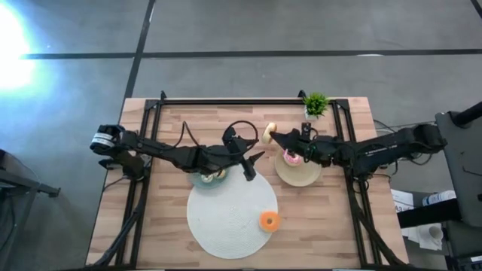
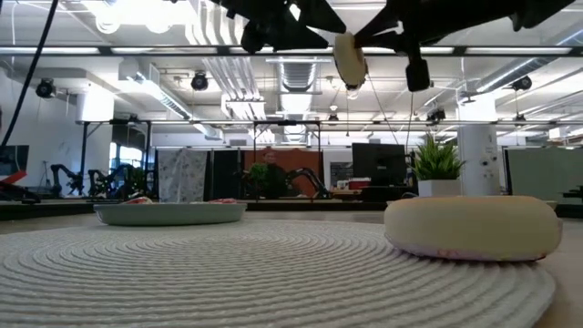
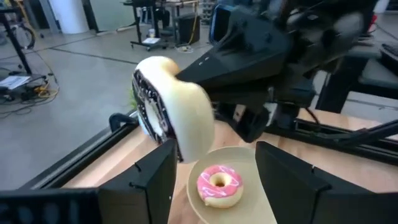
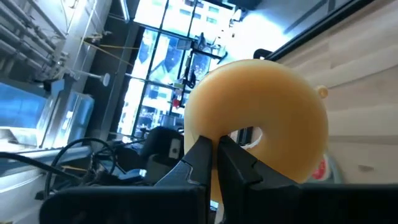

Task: Pick & Place donuts
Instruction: Put the big black donut on the brown plate

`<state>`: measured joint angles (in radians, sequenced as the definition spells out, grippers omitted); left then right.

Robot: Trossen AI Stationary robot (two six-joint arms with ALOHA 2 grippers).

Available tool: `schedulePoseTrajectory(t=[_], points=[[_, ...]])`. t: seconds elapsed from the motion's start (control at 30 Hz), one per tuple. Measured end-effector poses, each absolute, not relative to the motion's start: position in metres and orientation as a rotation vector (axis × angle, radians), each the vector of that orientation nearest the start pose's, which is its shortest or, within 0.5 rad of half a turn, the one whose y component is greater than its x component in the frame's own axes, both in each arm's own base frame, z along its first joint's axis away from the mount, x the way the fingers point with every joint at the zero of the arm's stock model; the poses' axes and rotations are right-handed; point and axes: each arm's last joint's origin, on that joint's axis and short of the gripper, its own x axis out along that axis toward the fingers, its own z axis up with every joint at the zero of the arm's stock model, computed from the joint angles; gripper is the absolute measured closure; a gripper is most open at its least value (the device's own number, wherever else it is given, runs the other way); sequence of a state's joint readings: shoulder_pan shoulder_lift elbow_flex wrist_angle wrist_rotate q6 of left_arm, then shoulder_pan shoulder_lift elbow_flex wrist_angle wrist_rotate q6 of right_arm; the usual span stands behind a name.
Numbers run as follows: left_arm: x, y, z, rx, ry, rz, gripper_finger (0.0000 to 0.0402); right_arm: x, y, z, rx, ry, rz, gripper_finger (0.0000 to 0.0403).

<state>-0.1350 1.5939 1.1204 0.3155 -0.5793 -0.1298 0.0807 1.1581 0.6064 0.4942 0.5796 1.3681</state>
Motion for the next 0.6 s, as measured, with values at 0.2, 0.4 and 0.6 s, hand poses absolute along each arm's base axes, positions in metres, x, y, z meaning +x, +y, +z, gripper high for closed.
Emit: schedulePoseTrajectory(t=[0.2,0.4,0.6], points=[[0.365,-0.025,0.292,-0.073,0.121,0.494,0.0209,0.258,0.005,0.274,1.311,-0.315,-0.430,0.0394],[0.368,-0.015,0.288,-0.074,0.126,0.544,0.0209,0.262,0.007,0.283,1.315,-0.325,-0.407,0.0394],[0.368,-0.009,0.291,-0.069,0.107,0.604,0.0209,0.263,0.007,0.282,1.331,-0.325,-0.406,0.0394]])
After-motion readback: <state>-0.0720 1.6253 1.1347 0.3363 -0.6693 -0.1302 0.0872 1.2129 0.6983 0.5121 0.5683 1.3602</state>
